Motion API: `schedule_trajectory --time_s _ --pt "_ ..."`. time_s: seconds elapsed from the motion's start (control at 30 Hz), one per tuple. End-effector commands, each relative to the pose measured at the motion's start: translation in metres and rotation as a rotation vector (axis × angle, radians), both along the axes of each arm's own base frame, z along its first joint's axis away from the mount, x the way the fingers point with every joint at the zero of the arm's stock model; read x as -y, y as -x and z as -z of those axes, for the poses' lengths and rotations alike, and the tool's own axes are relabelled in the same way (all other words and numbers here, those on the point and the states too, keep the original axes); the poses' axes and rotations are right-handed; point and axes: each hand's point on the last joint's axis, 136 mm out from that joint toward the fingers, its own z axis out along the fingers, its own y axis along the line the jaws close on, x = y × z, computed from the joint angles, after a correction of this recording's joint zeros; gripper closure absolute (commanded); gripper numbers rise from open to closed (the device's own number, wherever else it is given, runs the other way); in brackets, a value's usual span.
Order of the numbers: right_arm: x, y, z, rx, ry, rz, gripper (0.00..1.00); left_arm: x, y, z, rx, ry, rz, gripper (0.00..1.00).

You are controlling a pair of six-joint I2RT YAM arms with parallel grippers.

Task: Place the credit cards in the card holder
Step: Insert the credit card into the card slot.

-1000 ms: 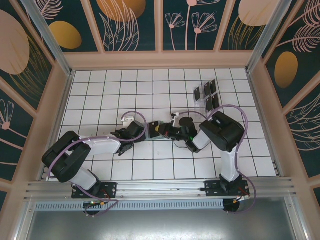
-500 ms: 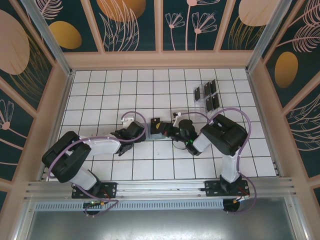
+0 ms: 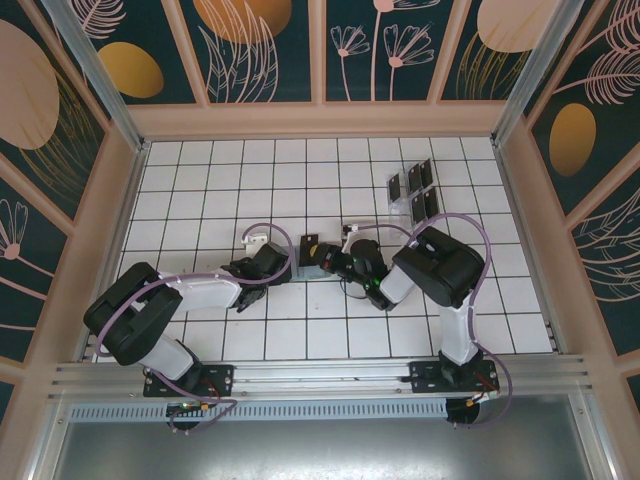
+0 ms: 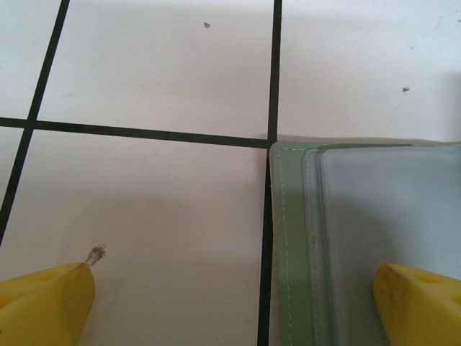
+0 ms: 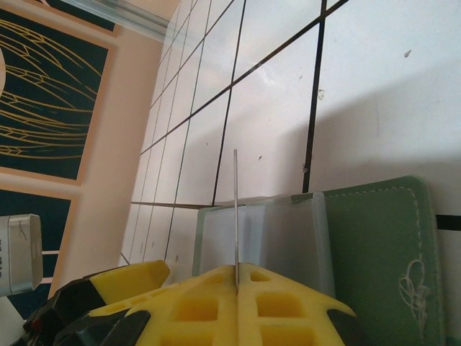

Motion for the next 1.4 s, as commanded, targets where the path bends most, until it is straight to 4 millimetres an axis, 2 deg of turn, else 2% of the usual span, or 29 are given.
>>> schedule_trajectory --time_s 0.0,0.6,1.0,1.37 --pt "-0.005 -0.006 0.000 0.033 0.001 0.012 1.00 -0.021 0.027 0.027 -0.123 -0.092 0.013 0.02" --pt "-0.020 0.001 0.008 -0.002 -0.020 -0.045 1.00 -0.021 0.027 0.028 -0.123 -0.094 0.014 0.02" --pt "-0.017 0.014 0.007 -0.037 -0.045 -0.064 1.00 -0.021 0.028 0.028 -0.125 -0.095 0.015 0.01" --pt "-0.012 0.027 0.016 -0.092 -0.051 -0.078 1.00 -0.021 0.027 0.029 -0.126 -0.097 0.017 0.01"
